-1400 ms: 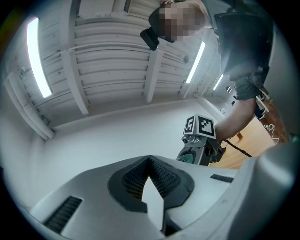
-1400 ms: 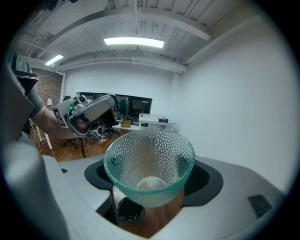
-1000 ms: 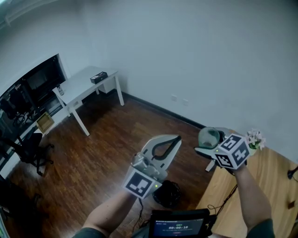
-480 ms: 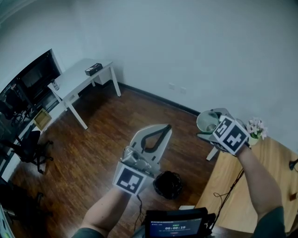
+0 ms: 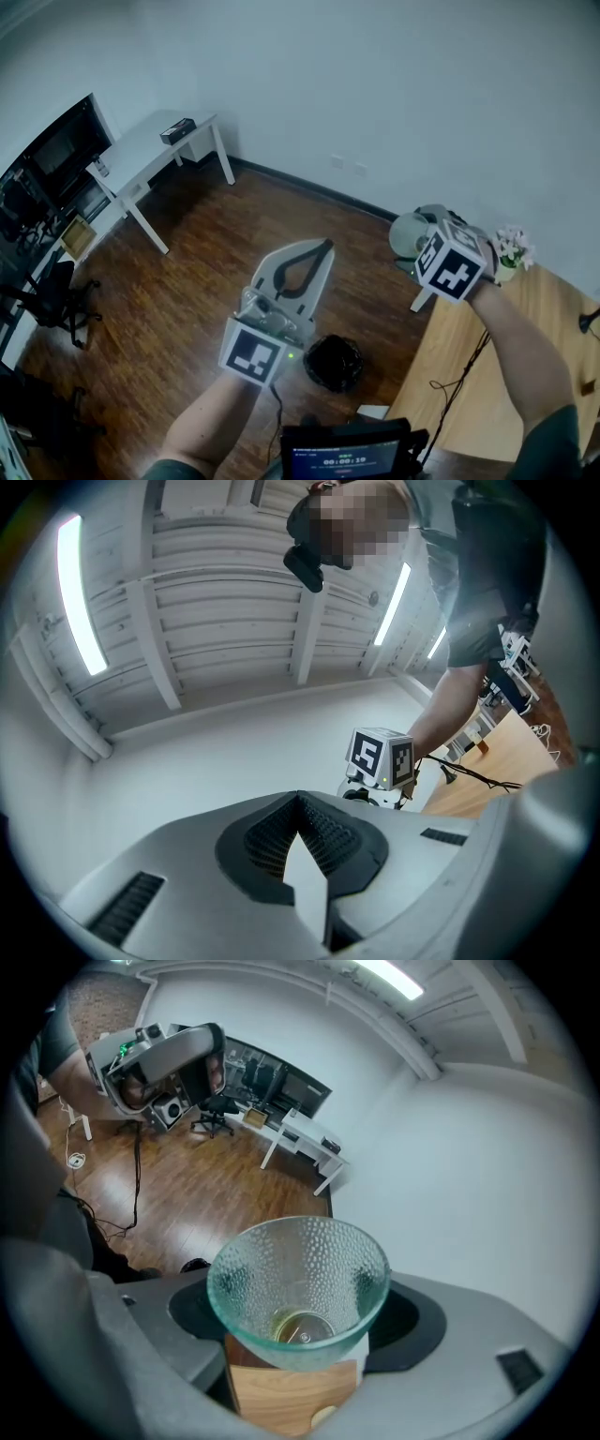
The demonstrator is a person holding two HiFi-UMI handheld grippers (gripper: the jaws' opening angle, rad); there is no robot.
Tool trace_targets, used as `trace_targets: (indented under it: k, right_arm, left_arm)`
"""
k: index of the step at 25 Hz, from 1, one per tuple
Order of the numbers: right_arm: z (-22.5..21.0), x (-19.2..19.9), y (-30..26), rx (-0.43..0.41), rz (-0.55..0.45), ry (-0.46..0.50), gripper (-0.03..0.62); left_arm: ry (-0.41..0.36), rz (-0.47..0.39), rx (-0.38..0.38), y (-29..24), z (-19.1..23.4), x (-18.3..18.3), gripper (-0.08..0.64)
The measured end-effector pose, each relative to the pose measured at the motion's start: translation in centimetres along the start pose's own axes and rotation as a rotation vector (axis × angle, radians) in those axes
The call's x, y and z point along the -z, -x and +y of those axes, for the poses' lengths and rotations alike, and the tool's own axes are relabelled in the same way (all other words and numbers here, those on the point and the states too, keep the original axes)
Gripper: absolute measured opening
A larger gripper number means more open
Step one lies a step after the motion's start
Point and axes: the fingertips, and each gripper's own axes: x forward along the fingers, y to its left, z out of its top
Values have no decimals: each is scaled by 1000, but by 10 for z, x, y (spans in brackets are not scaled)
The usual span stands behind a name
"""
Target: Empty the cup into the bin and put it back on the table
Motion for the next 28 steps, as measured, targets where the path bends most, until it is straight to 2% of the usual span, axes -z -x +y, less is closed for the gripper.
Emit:
trace_targets:
  k: [5,8,20,28]
  right_arm:
    - [-6,6,1,48,33,88,397]
    - [-10,7,5,79,53,144,397]
    - [-16,-9,4,121,89,262,397]
    - [-15,-13,-4,142,113,346,397]
  left_arm:
    - [10,18,-26,-1,1,4,-8]
    - [9,-2,-34,-4,2,-4,-8]
    - [1,9,-44,2,6,-9,-8]
    - [3,27,-81,11,12,-6,-8]
